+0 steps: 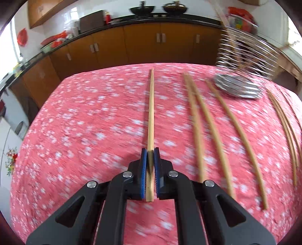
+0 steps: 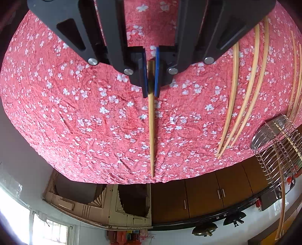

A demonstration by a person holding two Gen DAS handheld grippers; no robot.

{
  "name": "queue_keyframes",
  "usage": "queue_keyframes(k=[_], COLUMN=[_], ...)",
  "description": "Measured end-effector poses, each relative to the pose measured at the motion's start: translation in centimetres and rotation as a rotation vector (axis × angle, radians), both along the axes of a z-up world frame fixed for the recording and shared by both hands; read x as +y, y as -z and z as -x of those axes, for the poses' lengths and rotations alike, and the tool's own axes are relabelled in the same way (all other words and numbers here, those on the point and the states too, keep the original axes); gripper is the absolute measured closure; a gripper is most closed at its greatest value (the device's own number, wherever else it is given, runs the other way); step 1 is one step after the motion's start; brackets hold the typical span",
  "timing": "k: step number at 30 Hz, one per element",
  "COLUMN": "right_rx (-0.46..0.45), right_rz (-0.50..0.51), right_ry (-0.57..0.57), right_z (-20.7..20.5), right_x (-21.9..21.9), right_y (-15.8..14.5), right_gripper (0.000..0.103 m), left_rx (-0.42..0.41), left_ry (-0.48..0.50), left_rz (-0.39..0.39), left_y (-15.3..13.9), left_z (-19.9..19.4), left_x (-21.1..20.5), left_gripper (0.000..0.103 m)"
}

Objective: Organize utensils
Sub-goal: 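Close the right gripper on a loose chopstick while the left gripper grasps another, then lift both held chopsticks and carry them over the wire holder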

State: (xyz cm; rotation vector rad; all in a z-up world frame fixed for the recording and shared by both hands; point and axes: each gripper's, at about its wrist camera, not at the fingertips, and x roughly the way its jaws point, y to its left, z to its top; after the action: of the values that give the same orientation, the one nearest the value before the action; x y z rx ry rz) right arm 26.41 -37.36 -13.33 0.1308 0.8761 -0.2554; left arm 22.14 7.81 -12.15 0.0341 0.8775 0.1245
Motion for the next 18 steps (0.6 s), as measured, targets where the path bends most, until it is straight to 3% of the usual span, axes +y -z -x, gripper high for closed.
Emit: queue_keyframes(k=[5, 18], right_rx=[-0.012, -0.012], right_rz=[0.001, 0.003], right_ry=[0.007, 0.009], right_z=[-0.2, -0.1], right_x=[-0.8, -0.8], right_y=[0.1, 0.2], right_gripper=[0.095, 0.094], left_rx=[-0.005, -0.007], left_ry=[-0.023, -0.023], left_rz=[0.049, 0.082], left_y=[0.0, 0.0], left_z=[-0.7, -0.7], left_x=[2.6, 3.0], left_gripper=[0.095, 0.095])
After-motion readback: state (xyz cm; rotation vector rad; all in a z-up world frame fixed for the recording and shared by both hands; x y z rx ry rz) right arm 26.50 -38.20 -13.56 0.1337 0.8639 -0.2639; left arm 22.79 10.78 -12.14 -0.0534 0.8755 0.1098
